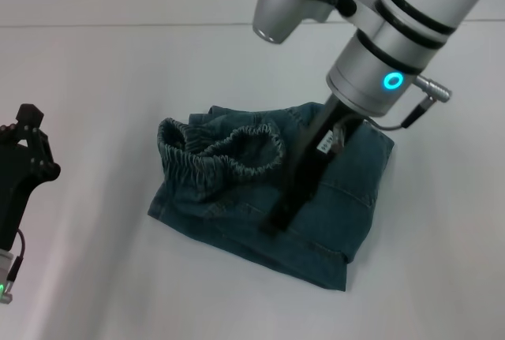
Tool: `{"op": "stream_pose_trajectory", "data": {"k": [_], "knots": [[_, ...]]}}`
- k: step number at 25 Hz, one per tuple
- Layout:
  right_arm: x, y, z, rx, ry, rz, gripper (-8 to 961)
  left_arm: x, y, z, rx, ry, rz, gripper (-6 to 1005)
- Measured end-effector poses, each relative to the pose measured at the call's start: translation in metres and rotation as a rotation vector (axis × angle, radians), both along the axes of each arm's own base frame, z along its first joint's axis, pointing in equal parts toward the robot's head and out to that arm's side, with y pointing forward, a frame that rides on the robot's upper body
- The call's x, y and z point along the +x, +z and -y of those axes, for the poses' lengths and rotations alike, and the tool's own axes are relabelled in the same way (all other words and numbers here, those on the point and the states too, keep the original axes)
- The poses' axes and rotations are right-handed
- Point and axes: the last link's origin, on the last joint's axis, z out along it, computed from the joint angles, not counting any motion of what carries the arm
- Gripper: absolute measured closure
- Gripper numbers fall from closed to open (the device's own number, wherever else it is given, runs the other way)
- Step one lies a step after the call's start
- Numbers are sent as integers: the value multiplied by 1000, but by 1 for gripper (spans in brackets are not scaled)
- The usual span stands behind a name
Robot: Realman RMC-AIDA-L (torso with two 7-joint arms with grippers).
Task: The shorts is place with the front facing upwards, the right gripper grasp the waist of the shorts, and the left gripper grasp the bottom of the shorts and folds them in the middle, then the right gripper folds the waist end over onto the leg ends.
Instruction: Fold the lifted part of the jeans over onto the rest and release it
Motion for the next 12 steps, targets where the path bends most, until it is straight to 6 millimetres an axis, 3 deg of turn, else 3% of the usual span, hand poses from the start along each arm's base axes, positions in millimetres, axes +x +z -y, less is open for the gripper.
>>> {"op": "stream_pose_trajectory", "data": {"k": [12], "knots": [[10,-25,-18,147,8,12,25,2,-2,-5,-8,7,4,971]]}}
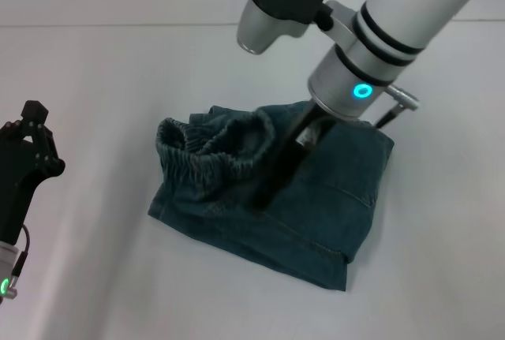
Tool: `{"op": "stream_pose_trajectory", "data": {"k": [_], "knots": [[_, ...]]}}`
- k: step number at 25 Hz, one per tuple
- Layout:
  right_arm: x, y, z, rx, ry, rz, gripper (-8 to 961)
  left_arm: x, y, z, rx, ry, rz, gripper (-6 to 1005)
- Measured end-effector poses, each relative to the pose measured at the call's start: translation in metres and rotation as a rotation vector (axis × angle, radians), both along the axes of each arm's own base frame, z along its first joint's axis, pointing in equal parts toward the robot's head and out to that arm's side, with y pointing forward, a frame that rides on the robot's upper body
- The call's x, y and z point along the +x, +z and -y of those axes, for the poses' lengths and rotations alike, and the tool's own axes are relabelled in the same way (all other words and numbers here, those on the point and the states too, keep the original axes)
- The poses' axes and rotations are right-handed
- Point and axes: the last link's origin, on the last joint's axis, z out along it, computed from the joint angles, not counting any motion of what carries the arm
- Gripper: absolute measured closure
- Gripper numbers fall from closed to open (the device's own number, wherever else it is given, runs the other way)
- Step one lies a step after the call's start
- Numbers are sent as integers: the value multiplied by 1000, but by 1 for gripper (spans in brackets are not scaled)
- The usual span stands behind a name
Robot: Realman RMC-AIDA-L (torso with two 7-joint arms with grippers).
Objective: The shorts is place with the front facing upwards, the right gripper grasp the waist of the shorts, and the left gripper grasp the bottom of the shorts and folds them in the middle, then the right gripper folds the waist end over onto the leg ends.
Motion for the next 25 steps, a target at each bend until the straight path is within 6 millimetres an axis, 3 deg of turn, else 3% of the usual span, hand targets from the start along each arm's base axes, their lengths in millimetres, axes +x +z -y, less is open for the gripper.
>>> {"op": "stream_pose_trajectory", "data": {"k": [9,17,20,25], "knots": [[-17,-7,-27,171,108,-124,25,-1,-1,2,-2,3,1,958],[-18,-28,-33,270,165,-269,26,-3,1,4,1,9,3,946],[-9,-22,-37,341,141,-364,25,-3,2,5,6,5,4,942],[13,10,-33,438,91,-543,25,-4,3,5,10,4,1,934]]}}
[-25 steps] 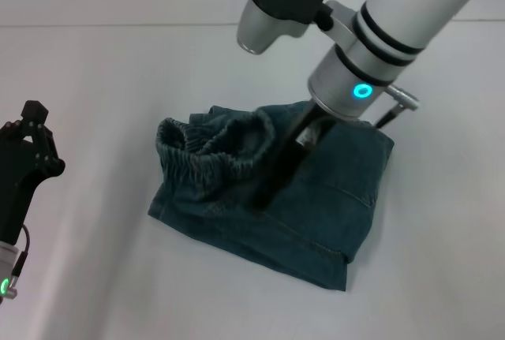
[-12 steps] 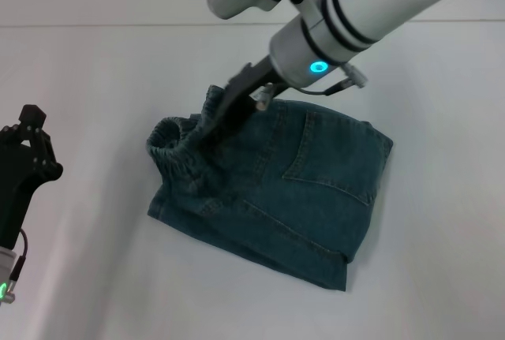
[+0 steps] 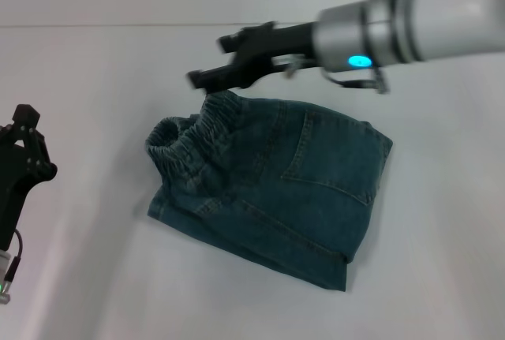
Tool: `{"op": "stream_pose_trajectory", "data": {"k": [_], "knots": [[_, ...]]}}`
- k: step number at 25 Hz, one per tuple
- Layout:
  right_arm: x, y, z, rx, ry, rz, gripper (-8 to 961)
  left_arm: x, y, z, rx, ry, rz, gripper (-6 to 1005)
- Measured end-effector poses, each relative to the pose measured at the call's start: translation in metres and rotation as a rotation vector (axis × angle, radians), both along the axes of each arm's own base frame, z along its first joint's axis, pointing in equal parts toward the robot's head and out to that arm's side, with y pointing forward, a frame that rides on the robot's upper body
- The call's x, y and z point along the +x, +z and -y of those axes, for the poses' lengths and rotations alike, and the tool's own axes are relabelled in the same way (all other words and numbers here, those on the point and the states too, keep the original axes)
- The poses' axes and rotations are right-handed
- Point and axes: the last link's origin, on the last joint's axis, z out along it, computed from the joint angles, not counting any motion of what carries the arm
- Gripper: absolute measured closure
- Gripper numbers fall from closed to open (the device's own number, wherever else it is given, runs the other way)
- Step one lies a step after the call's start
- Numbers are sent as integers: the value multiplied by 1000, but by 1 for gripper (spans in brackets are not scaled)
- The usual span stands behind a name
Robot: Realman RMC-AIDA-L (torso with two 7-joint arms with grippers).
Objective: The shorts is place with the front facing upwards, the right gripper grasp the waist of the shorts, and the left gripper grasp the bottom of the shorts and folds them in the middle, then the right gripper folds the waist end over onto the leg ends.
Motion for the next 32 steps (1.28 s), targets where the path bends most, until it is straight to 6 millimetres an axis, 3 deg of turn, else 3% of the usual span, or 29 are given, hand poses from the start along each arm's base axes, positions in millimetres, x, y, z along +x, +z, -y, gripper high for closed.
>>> {"op": "stream_pose_trajectory", "data": {"k": [4,7,9,13,17,24,32], "knots": [[27,39,21,11,-3,-100,26,1,0,1,-11,-16,5,928],[58,62,42,-22,-1,-146,26,1,-1,1,-60,-38,41,924],[85,70,62,-58,-2,-179,26,-2,1,-1,-154,-73,72,921],[130,78,100,-76,14,-246,25,-3,11,-9,-376,-159,71,796],[166,81,134,-32,-10,-308,25,7,23,-7,-552,-288,18,671],[177,77,142,-28,-52,-322,26,25,42,-12,-830,-394,-73,383],[174,66,139,-42,-48,-309,25,28,36,-10,-884,-402,-75,94]]}}
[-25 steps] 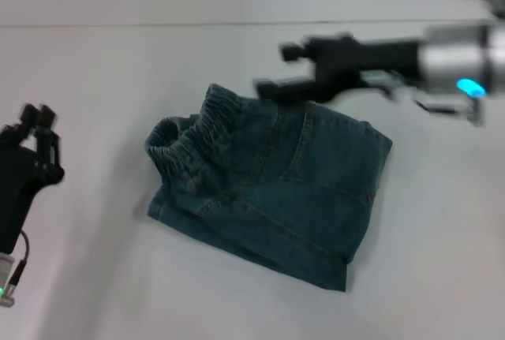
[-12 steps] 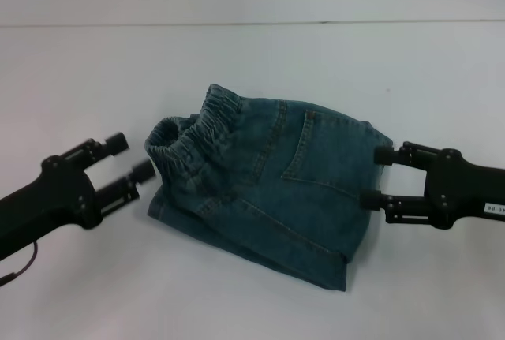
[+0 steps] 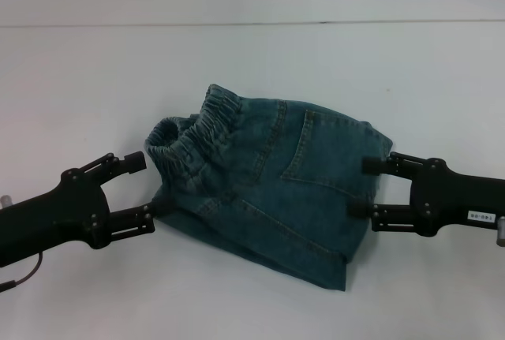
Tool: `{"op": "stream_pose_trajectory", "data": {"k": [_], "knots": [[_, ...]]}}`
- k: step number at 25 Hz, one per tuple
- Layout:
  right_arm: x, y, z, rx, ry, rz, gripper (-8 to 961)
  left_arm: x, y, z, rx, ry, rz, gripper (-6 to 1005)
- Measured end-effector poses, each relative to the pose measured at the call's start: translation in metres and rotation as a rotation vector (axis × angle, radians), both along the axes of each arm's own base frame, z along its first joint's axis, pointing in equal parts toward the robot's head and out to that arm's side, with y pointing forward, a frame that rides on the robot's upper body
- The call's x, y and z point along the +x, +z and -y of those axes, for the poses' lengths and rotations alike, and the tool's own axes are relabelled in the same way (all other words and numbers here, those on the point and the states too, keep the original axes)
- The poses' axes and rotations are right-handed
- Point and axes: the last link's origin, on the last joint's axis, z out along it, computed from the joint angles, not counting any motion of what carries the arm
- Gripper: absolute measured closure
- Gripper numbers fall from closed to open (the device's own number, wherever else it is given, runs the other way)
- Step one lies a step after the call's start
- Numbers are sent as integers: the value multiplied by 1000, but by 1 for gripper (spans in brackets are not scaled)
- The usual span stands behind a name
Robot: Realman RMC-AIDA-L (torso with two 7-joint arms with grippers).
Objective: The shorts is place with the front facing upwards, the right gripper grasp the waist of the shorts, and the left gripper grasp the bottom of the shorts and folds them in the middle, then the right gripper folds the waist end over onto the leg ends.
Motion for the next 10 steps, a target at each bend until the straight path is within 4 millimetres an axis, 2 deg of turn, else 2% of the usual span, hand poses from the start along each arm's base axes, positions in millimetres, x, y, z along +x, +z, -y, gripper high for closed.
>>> {"op": "stream_pose_trajectory", "data": {"k": [1,10], "knots": [[0,-1,-1,2,-1,2,25,0,0,1,-1,1,1,63],[-4,-8,-6,6,-10,2,25,0,-1,3,-6,0,6,62]]}}
